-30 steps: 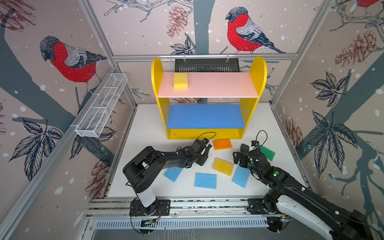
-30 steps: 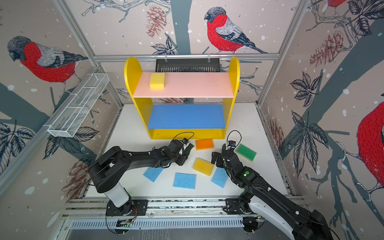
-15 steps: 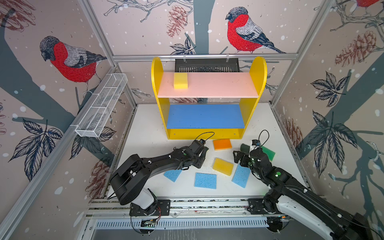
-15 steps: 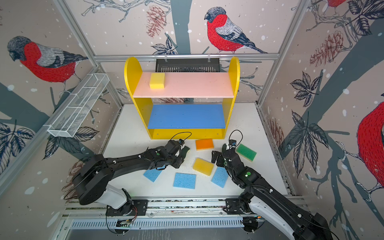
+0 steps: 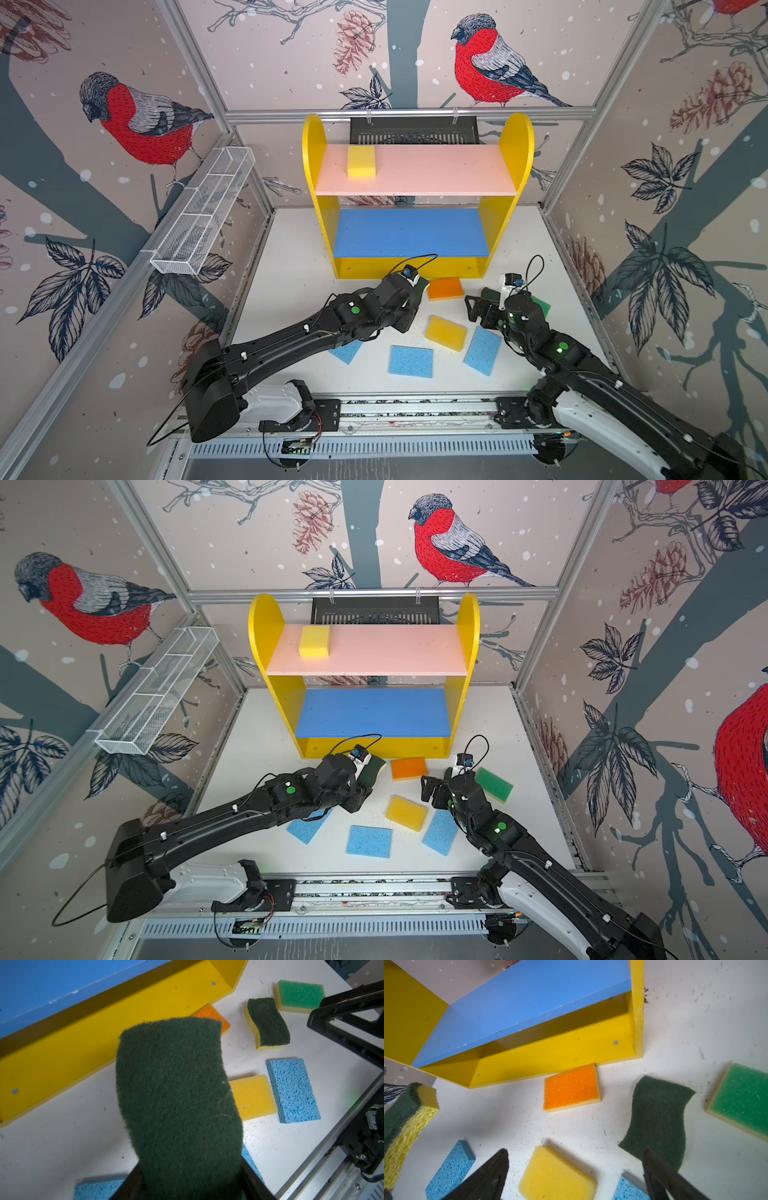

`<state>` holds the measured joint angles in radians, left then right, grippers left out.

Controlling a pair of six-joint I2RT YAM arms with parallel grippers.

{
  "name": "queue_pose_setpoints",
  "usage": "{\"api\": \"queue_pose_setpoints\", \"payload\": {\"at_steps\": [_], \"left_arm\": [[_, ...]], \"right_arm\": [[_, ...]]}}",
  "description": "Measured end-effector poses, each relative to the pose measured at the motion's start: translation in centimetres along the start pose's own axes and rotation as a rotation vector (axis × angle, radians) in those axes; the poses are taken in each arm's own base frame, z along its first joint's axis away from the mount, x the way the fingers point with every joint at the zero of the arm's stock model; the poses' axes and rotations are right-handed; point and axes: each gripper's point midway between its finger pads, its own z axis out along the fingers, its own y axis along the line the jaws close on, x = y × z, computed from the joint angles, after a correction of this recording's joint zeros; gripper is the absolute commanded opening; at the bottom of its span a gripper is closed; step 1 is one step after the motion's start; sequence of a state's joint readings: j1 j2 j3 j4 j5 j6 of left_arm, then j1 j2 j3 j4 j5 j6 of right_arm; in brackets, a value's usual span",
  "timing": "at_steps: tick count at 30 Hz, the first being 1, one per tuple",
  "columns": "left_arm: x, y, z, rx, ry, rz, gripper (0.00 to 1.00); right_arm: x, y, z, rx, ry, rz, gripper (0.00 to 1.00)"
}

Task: Arrange cleaning sponges on a shelf
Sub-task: Pick up the cleaning sponge from the center of the table, then place the cleaning sponge on the shelf.

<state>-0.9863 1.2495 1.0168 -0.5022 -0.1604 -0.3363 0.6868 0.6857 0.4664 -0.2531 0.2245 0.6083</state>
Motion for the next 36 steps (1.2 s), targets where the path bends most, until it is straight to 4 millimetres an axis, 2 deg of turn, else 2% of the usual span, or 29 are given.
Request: {"api": "queue_pose_setpoints", "payload": {"at_steps": [4, 12, 18, 23, 27, 31, 36], "left_arm": [[-2.7, -0.2, -3.0, 0.006, -0.077, -0.012, 0.55], [-10.5, -0.9, -9.9, 0.017, -0.247, -0.017, 0.55], [-15.8, -1.4, -13.2, -0.010, -0.352, 0.012, 0.56], [-19.7, -1.7, -14.2, -0.052, -0.401, 0.043, 0.56], [-23.2, -0.8, -14.7, -0.095, -0.450, 0.025, 0.55], [-26.2, 1.9, -14.1, -0.157, -0.472, -0.043, 0.55], [-28.9, 1.6, -11.9, -0.150, -0.473, -0.054, 0.55]], "right_arm": [[-1.0, 0.5, -0.6, -0.013, -0.021, -0.006, 0.99], [-2.4, 1.2, -1.3, -0.028, -0.047, -0.043, 0.99], [-2.6, 1.3, -1.4, -0.030, -0.052, -0.050, 0.99], [-2.6, 1.3, -1.2, -0.025, -0.048, -0.071, 1.00], [-2.8, 1.5, -1.2, -0.030, -0.051, -0.079, 1.00], [-3.3, 1.8, -1.4, -0.038, -0.060, -0.097, 1.00], [-3.9, 2.0, -1.8, -0.049, -0.083, -0.112, 1.00]]}}
